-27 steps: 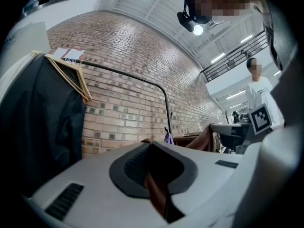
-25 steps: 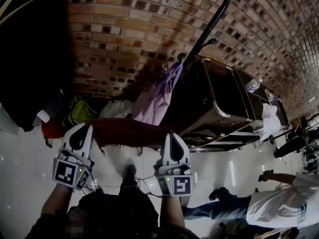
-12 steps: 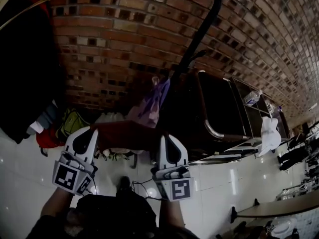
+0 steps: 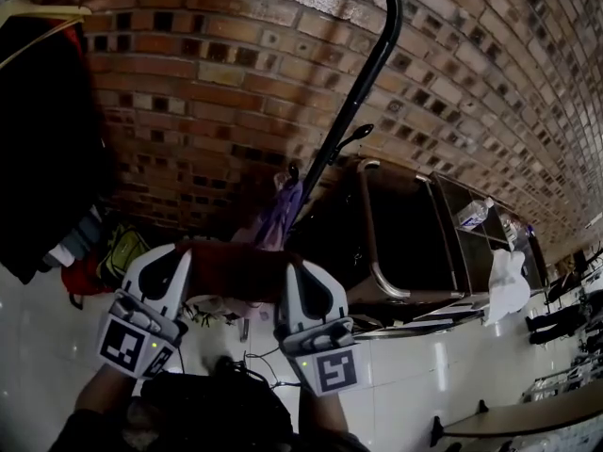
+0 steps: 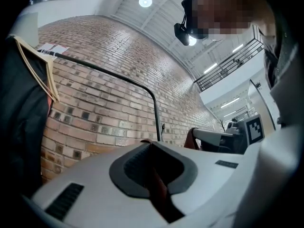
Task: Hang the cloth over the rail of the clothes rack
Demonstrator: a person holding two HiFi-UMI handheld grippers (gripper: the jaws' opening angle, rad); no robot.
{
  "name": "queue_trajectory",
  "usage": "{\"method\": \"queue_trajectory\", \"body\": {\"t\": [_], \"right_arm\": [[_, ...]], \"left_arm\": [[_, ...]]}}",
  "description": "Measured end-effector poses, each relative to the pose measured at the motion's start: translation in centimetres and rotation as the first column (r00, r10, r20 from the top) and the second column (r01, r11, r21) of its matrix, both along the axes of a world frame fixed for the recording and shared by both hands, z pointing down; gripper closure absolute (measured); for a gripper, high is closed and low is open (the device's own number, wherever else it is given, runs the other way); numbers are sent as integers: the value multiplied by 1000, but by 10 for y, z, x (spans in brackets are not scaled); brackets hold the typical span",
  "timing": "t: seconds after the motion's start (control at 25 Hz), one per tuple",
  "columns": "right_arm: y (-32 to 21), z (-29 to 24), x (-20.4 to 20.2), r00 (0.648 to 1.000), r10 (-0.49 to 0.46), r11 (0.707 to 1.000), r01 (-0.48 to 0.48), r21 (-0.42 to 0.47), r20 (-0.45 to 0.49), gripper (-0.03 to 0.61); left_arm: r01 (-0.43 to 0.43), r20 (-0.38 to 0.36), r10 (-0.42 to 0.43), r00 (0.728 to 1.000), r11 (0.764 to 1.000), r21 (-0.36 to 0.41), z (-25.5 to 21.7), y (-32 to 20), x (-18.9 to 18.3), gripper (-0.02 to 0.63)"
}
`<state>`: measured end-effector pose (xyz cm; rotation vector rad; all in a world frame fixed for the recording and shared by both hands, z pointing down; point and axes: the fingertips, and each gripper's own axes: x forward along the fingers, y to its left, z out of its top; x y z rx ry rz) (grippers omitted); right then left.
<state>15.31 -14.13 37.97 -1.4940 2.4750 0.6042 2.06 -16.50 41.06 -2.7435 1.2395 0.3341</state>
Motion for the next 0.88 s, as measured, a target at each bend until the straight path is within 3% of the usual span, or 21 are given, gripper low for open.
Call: {"method": "queue_trajectory", "body": {"t": [0.36,0.6,0.88], "right_arm": [[-32,4,56,999,-39,999,40,-37,36,548],[-49,7,83,999,-9,999,11,-50,35,548],[-66,-27,114,997,77,997,-76,-9,19,548]], "left_arm": [[-59,4,59,998,998,27,-10,-21,73,597],[-70,17,70,997,997,-27,-2,-41,104,597],[-232,77,230,970,973,11,-35,-59,175,597]]}}
